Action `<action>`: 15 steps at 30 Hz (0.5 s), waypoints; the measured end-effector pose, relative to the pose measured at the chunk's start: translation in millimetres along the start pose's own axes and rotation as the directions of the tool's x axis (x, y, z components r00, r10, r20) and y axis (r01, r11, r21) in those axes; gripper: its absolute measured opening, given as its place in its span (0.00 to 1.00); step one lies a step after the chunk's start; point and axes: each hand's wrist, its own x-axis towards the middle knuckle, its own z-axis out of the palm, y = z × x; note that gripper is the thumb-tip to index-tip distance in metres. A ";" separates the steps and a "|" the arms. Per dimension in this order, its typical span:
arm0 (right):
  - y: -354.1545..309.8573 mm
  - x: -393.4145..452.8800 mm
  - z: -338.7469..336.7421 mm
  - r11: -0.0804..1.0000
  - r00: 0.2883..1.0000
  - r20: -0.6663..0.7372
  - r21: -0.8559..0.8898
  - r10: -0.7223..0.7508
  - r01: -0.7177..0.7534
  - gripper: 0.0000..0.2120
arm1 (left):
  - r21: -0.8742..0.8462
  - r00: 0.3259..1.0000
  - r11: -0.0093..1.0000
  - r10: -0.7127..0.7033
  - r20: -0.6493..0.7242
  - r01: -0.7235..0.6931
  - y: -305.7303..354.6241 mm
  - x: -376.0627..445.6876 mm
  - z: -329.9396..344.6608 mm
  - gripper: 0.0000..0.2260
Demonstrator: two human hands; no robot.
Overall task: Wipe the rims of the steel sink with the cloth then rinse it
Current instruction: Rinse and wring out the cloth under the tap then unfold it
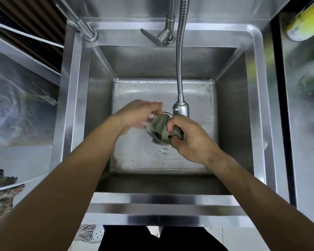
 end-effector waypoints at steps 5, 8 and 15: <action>-11.9 30.1 -23.0 0.957 0.972 0.008 -0.175 -0.235 0.232 0.16 | -0.184 0.966 0.964 0.155 -0.205 -0.194 64.4 26.1 -22.7 0.08; -19.1 54.0 -36.3 0.938 0.959 0.025 -0.201 -0.283 0.282 0.15 | -0.272 0.948 0.936 0.146 -0.282 -0.225 87.9 43.9 -26.9 0.12; -18.8 84.2 -46.7 0.889 0.935 0.101 -0.292 -0.339 0.354 0.15 | -0.372 0.923 0.888 0.128 -0.364 -0.270 98.8 74.3 -24.3 0.19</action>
